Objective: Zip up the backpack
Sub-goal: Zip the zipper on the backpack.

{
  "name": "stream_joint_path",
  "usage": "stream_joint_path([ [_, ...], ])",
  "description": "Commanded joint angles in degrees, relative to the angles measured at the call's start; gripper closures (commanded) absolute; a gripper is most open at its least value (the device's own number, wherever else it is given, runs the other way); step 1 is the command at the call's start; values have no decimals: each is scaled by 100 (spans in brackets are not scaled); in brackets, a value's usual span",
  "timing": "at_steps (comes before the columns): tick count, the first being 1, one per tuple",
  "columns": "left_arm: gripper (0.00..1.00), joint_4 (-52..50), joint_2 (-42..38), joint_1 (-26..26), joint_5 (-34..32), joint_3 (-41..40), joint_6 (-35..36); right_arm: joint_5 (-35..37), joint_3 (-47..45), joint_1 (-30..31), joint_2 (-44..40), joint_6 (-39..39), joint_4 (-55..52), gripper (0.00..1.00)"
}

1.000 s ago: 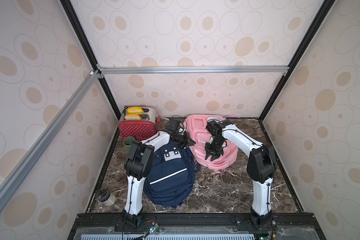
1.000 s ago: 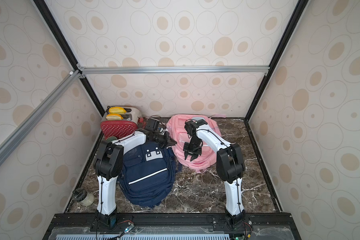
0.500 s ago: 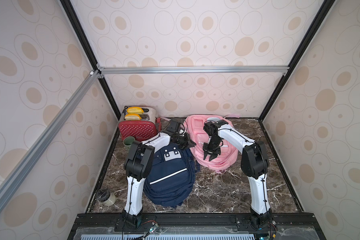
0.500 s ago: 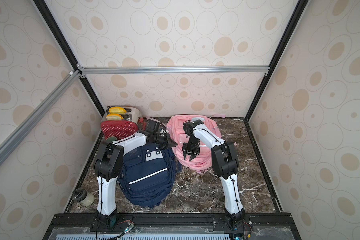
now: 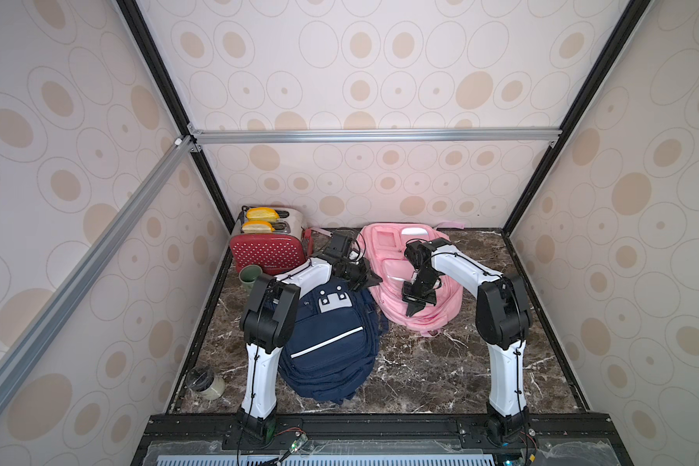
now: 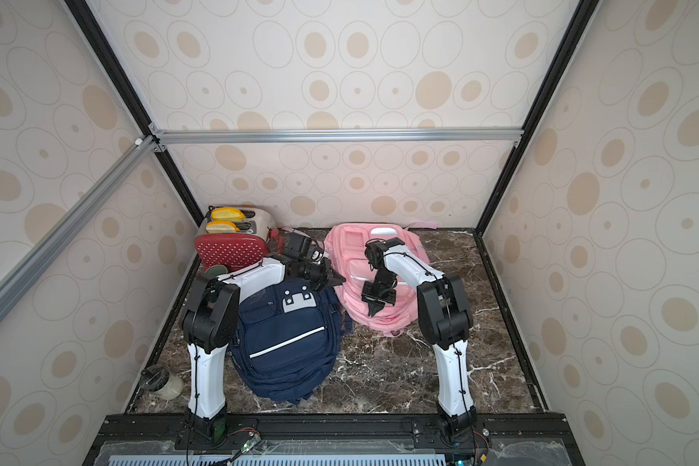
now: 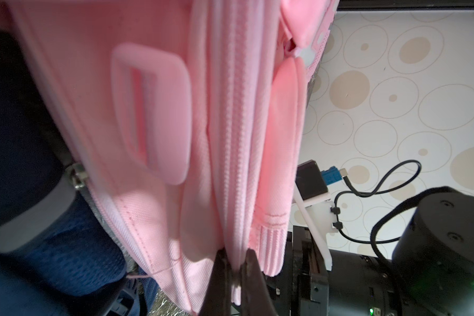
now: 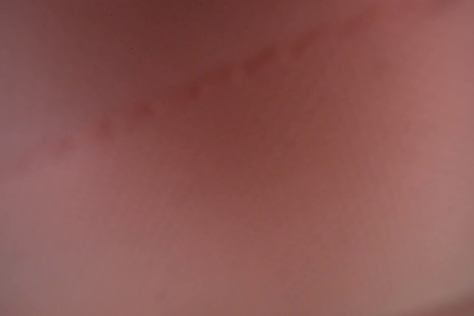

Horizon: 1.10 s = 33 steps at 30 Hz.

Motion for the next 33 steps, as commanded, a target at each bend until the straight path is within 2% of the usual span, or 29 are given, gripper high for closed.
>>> stream_joint_path([
  [1, 100, 166, -248, 12, 298, 76, -22, 176, -120, -37, -167, -514, 96, 100],
  [5, 100, -16, -248, 152, 255, -8, 159, 490, -180, -43, -252, -1402, -238, 100],
  [9, 100, -404, -209, 373, 195, -49, 529, 955, -688, -92, -522, -2290, -483, 100],
  [17, 100, -1125, 72, 540, 11, 311, 1051, 1632, -1517, -510, -1003, -3236, -622, 100],
  [24, 100, -1605, 309, 588, -287, 859, 1303, 1906, -1982, -1277, -1504, -3884, -499, 100],
  [27, 100, -1939, 501, 616, -513, 1273, 1478, 1872, -2053, -1383, -1568, -4083, -377, 100],
  [33, 100, -2685, 859, 624, -1042, 2038, 1702, 886, -2499, -1201, -1943, -3758, 139, 100],
])
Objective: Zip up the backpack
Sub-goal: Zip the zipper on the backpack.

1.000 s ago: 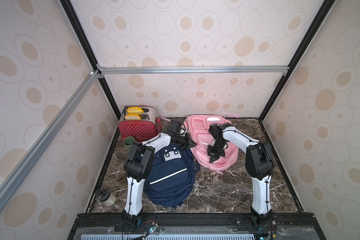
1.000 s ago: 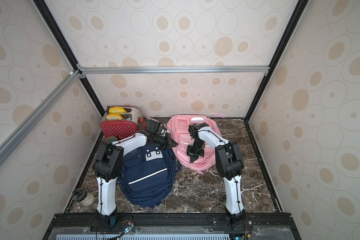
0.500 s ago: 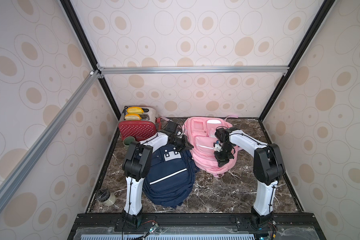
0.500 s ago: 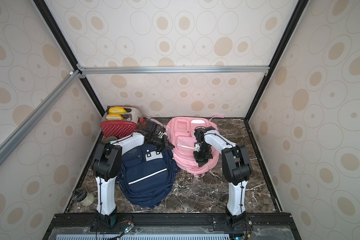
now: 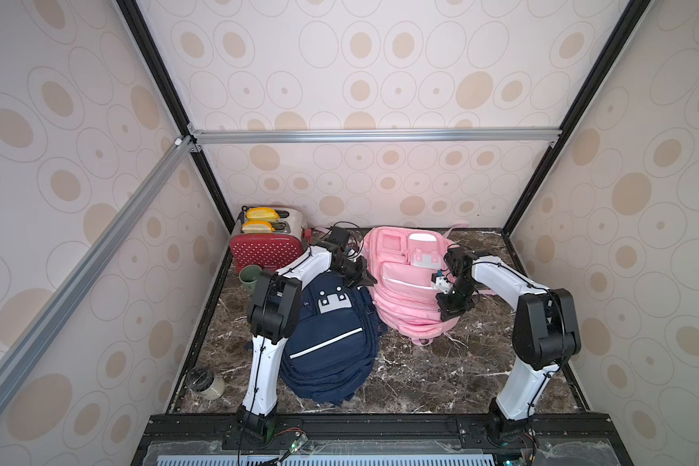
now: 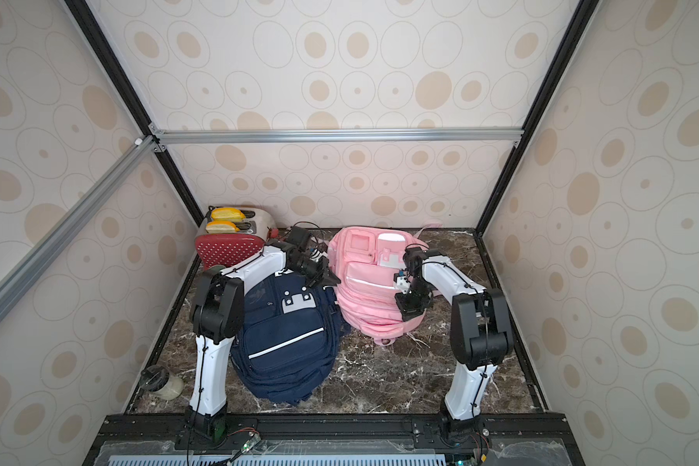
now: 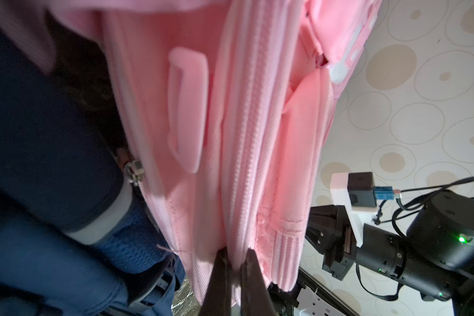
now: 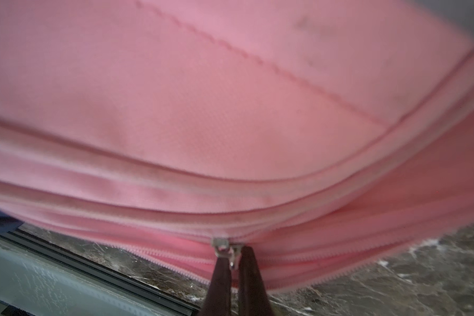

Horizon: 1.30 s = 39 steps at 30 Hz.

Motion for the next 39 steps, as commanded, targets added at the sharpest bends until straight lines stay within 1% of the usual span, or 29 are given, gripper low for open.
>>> stream_joint_path([
  [1, 100, -313, 71, 357, -947, 431, 245, 65, -372, 49, -350, 204, -568, 100],
  [2, 100, -295, 19, 358, -950, 390, 207, -26, -419, 106, -422, 330, -466, 100],
  [3, 97, -281, -74, 355, -964, 329, 165, -137, -427, 145, -484, 438, -370, 100],
  [4, 92, -265, -205, 348, -970, 247, 146, -200, -424, 183, -537, 523, -307, 100],
  [6, 71, -255, -583, 318, -985, 25, 125, -269, -345, 232, -675, 753, -154, 100],
  [9, 67, -131, -1153, 264, -751, -351, -93, -427, -177, 277, -833, 954, 49, 100],
  [12, 63, 210, -1612, 16, -427, -679, -520, -538, 57, 304, -837, 1020, 128, 100],
  [13, 62, 303, -1707, -113, -361, -729, -654, -551, 123, 321, -811, 1009, 126, 100],
  [17, 57, 1381, -1950, -698, -17, -1209, -1703, -592, 315, 433, -722, 924, 167, 100],
  [19, 55, 1601, -1955, -918, 3, -1311, -1966, -569, 331, 475, -758, 925, 230, 100],
  [22, 55, 1681, -1836, -1134, -36, -1405, -2096, -516, 273, 499, -854, 902, 324, 100],
  [25, 55, 1971, -1783, -1267, 36, -1534, -2398, -421, 271, 515, -871, 854, 352, 100],
  [31, 55, 1931, -1771, -1457, -74, -1720, -2493, -393, 269, 532, -949, 862, 484, 100],
  [39, 56, 1932, -1294, -1706, -59, -1392, -2513, -356, 169, 585, -1102, 853, 505, 100],
])
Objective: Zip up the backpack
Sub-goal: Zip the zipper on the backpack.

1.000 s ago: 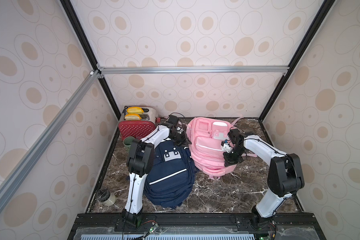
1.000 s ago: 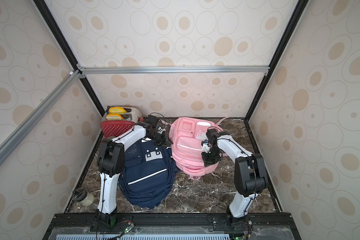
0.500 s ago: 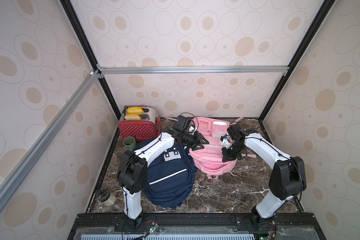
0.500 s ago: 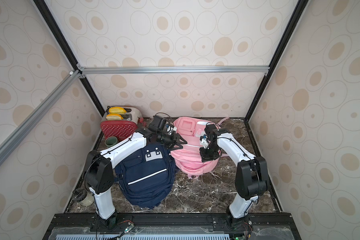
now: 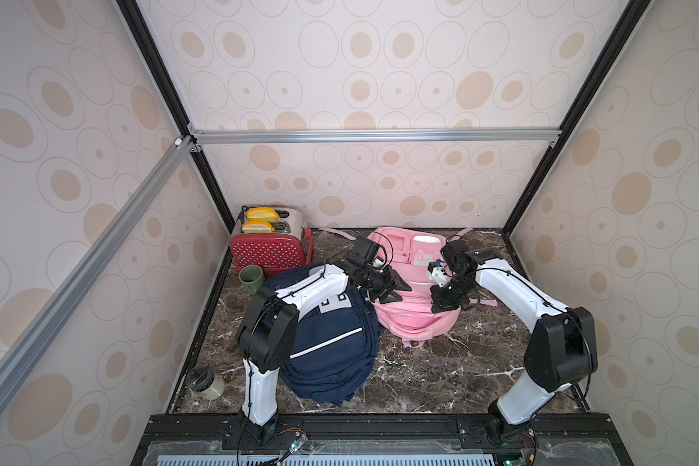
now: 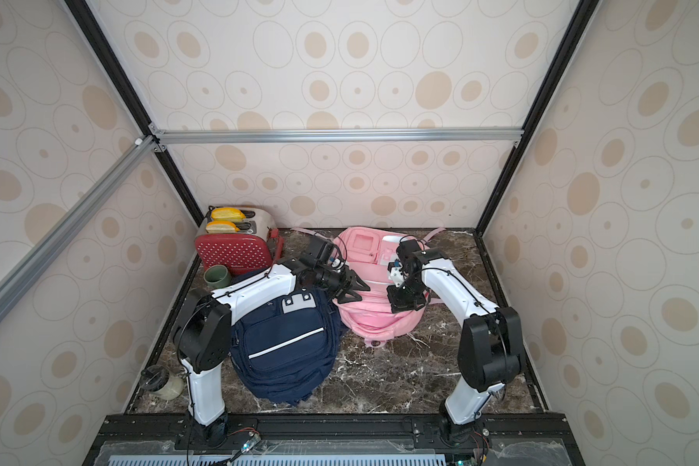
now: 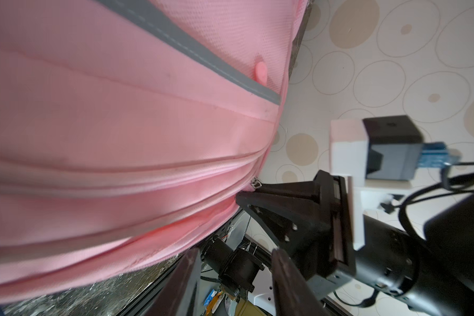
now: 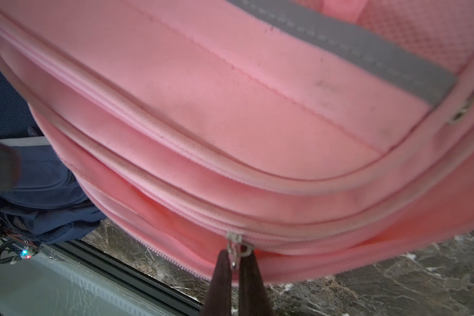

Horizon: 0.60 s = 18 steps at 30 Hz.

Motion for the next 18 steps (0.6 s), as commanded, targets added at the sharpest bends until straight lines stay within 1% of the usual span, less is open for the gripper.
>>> stream_joint_path([
  [1, 56, 53, 248, -190, 26, 220, -96, -88, 9, 82, -264, -20, 280, 100],
  [6, 56, -3, 407, -210, -17, 197, -49, -22, 28, 115, -315, -23, 250, 100],
  [10, 57, -377, 601, -209, -213, 394, 239, 38, -13, 238, -386, -139, 136, 100],
  [16, 59, -497, 830, -209, -427, 660, 375, 206, -552, 354, -796, -447, -12, 100],
  [18, 65, -475, 912, -211, -436, 737, 400, 233, -690, 353, -915, -561, -58, 100],
])
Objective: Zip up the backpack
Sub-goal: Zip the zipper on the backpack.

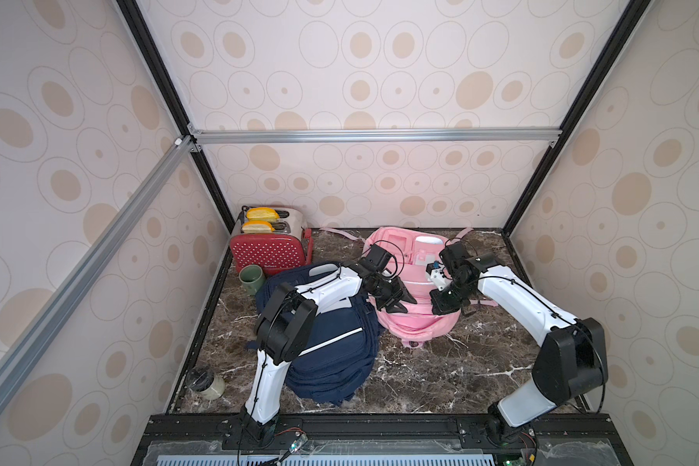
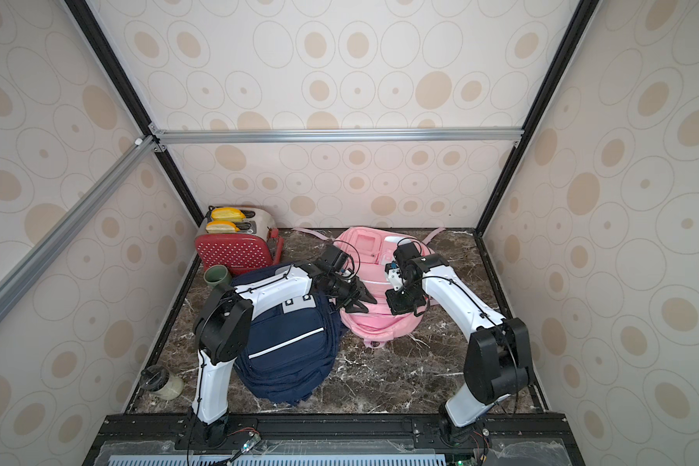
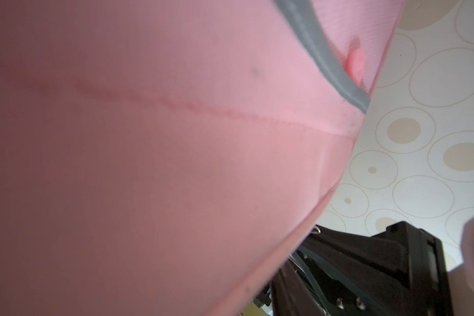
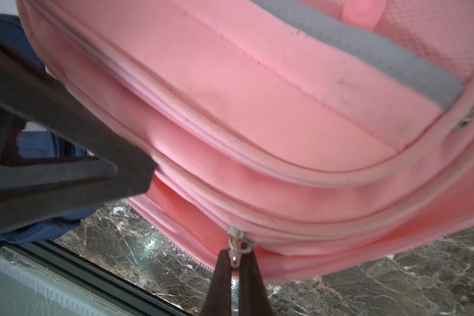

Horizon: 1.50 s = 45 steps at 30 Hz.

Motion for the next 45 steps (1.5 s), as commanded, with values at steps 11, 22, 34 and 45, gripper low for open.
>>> stream_joint_path([
  [11, 100, -274, 18, -13, -302, 78, 737, 918, -242, -122, -284, -676, -519, 100],
  [22, 95, -760, -178, 19, -346, 141, 1230, 576, -136, -753, -214, -772, -413, 100],
  [34, 42, -433, -234, -66, -342, 336, 746, 233, -139, -387, -229, -459, -243, 100],
  [45, 52, -199, 439, -131, -142, 666, 476, 58, -53, -98, -364, -318, -129, 100],
])
